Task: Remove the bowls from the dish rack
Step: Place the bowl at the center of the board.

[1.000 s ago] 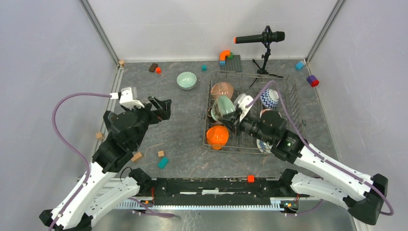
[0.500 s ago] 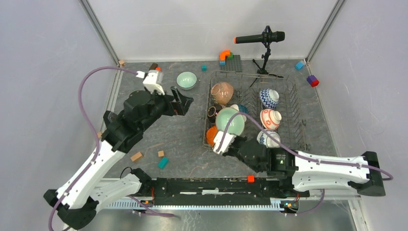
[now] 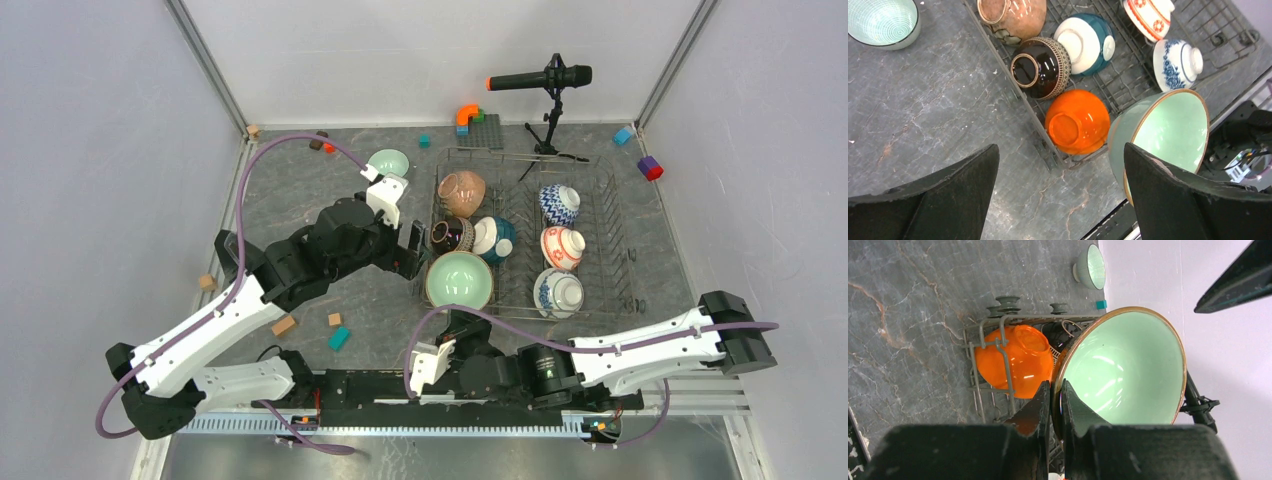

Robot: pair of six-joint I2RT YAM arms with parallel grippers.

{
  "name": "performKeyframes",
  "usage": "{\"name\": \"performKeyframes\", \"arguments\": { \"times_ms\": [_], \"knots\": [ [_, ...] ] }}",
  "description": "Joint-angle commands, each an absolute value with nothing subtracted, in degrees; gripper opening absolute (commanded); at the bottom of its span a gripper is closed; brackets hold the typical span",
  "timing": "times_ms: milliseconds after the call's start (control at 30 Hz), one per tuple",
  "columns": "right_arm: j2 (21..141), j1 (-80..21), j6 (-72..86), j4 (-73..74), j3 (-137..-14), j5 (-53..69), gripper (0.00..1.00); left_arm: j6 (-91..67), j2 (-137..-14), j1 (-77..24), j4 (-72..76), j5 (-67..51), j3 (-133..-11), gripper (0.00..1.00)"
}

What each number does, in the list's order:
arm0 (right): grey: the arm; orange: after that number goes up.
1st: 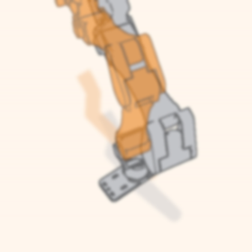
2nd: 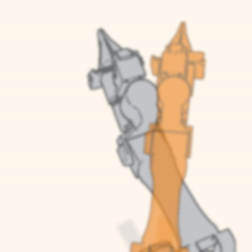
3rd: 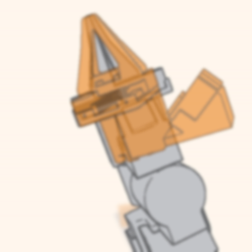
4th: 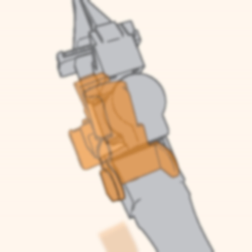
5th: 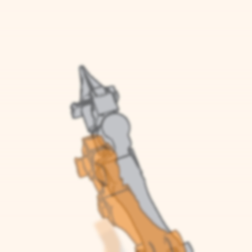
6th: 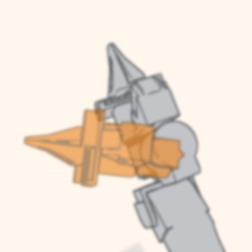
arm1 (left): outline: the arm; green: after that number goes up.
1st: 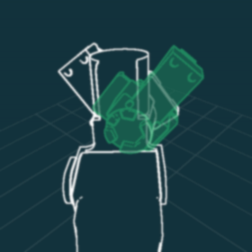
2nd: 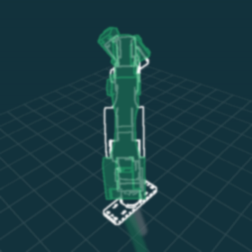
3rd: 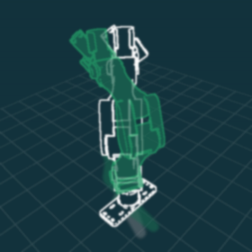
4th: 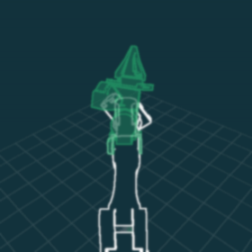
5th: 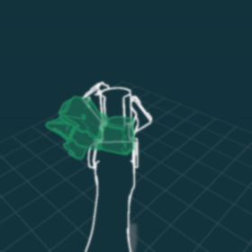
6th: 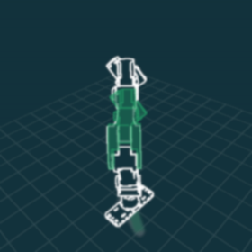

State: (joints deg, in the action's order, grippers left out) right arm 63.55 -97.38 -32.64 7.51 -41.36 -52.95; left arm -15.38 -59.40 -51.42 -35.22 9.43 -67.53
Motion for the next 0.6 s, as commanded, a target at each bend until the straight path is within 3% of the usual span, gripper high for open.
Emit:
{"name": "performKeyframes", "arguments": {
  "times_ms": [0,567],
  "knots": [
    [64.68,-98.96,-36.23,4.63,-41.81,-57.75,0.0,-10.37,-57.78,-53.08,-35.67,14.09,-67.01,1.0],
    [68.67,-99.54,-35.81,1.75,-40.69,-54.23,0.0,-6.15,-58.59,-58.46,-35.12,10.45,-62.89,1.0]
  ]
}}
